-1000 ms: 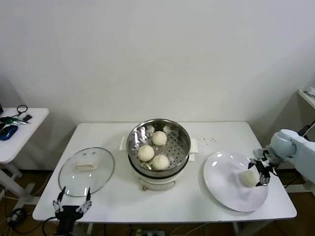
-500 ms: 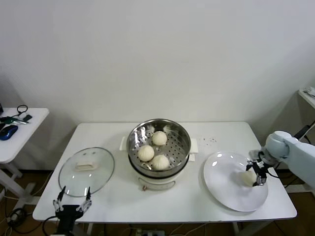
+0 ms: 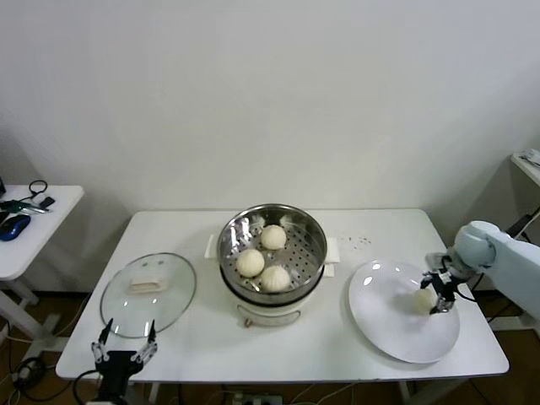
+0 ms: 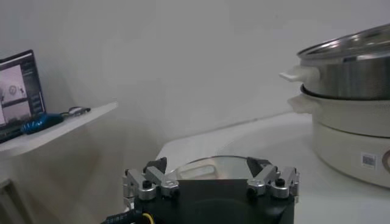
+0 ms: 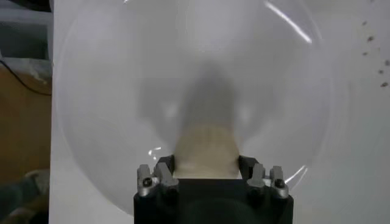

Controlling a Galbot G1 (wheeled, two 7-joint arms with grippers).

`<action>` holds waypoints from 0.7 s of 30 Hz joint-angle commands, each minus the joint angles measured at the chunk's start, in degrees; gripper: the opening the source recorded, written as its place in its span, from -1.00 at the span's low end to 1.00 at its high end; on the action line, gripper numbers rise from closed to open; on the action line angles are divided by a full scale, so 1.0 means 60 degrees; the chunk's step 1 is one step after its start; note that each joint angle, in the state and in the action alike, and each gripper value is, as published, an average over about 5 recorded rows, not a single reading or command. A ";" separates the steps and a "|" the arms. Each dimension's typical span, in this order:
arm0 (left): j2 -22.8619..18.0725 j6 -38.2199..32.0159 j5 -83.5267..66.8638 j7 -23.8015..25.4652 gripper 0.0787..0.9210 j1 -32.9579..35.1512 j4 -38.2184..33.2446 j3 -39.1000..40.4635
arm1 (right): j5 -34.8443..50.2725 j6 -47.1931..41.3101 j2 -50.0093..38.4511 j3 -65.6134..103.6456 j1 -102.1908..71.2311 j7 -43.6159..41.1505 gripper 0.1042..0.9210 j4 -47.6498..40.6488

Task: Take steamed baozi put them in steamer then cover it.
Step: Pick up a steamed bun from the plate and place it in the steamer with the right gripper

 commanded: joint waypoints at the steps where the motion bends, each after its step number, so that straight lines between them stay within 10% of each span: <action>1: -0.0002 0.0000 0.0041 0.0012 0.77 0.0020 -0.0050 0.0078 | 0.2090 -0.0404 0.0216 -0.2023 0.2890 0.0136 0.41 0.0313; 21: 0.0189 -0.0018 0.0138 0.0044 0.77 0.0050 -0.0313 0.0431 | 0.7853 -0.2012 0.3940 -0.6529 0.8147 0.1249 0.41 0.1488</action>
